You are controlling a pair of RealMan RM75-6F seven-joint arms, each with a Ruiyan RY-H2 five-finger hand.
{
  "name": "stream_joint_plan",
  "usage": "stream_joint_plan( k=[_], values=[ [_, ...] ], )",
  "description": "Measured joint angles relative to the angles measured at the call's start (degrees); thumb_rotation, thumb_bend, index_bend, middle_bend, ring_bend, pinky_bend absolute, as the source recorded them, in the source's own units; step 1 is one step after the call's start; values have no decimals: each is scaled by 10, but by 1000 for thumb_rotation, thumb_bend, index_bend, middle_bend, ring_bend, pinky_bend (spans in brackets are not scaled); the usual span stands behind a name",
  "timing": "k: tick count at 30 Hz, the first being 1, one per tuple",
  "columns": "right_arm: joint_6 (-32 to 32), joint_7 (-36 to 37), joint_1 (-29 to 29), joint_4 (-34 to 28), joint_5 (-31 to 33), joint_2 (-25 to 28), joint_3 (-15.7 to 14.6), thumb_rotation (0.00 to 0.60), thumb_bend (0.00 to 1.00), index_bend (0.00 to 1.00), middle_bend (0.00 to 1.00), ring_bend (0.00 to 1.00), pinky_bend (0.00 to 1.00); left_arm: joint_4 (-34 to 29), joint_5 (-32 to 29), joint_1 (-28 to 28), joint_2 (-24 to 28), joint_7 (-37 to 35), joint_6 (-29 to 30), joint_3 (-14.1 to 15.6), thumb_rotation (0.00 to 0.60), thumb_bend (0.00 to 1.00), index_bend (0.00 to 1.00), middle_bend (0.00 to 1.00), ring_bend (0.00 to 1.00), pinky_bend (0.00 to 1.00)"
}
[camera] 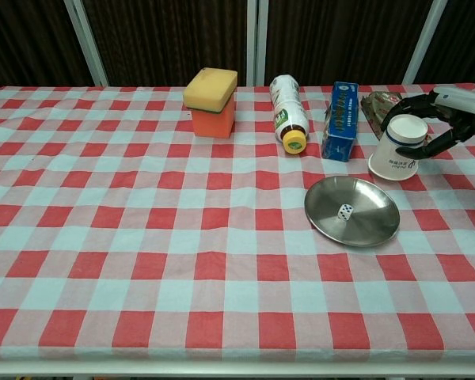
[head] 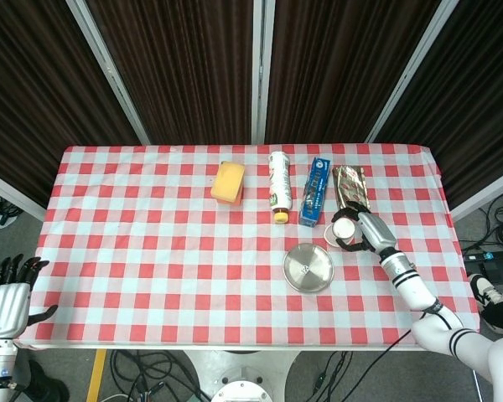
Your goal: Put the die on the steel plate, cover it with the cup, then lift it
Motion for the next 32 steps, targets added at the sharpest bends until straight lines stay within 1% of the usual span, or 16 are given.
stream_joint_plan(
  k=[3, 5, 7, 12, 15, 18, 20, 21, 25, 28, 32],
  values=[
    [-9, 1, 3, 6, -4, -6, -2, 600, 308, 71, 181, 0, 31, -3, 0, -1, 2, 2, 0, -1, 600, 27, 193, 145, 46, 32],
    [-9, -1, 3, 1, -8, -1, -3, 600, 308, 19, 158, 0, 20, -4, 0, -1, 3, 2, 0, -1, 600, 27, 193, 145, 46, 32],
    [-1, -8, 1, -9, -12, 7, -3, 600, 307, 0, 139, 0, 12, -4, 0, -1, 3, 2, 0, -1, 600, 27, 193, 145, 46, 32],
    [48, -52, -18, -44, -16, 32, -1, 600, 306, 0, 133, 0, 9, -3, 3, -1, 3, -1, 3, -1, 600, 27, 193, 145, 46, 32],
    [89, -110, -41, -79, -13, 54, 1, 600, 306, 0, 151, 0, 9, -1, 5, -2, 2, -2, 5, -2, 600, 27, 193, 145, 47, 32],
    [138, -188, -74, -133, -8, 87, 0, 600, 306, 33, 163, 0, 9, 0, 8, -2, 1, -3, 6, -2, 600, 27, 193, 145, 47, 32],
    [178, -237, -104, -184, -5, 117, -3, 600, 307, 58, 165, 0, 9, 0, 10, -3, 0, -3, 7, -3, 600, 27, 193, 145, 47, 32],
    [202, -259, -123, -215, -3, 136, -5, 600, 307, 62, 165, 0, 9, 0, 11, -4, 0, -3, 7, -3, 600, 27, 193, 145, 47, 32],
    [288, -310, -192, -304, -6, 197, -19, 600, 308, 77, 167, 0, 9, -4, 15, -7, 1, -2, 9, -4, 600, 27, 193, 144, 46, 32],
    [344, -333, -241, -347, -21, 234, -37, 600, 309, 86, 172, 0, 9, -9, 18, -10, 2, -1, 9, -6, 600, 27, 193, 145, 47, 32],
    [379, -341, -281, -374, -53, 256, -61, 600, 311, 93, 177, 0, 9, -16, 22, -14, 3, 1, 7, -6, 600, 27, 193, 145, 46, 32]
  ],
)
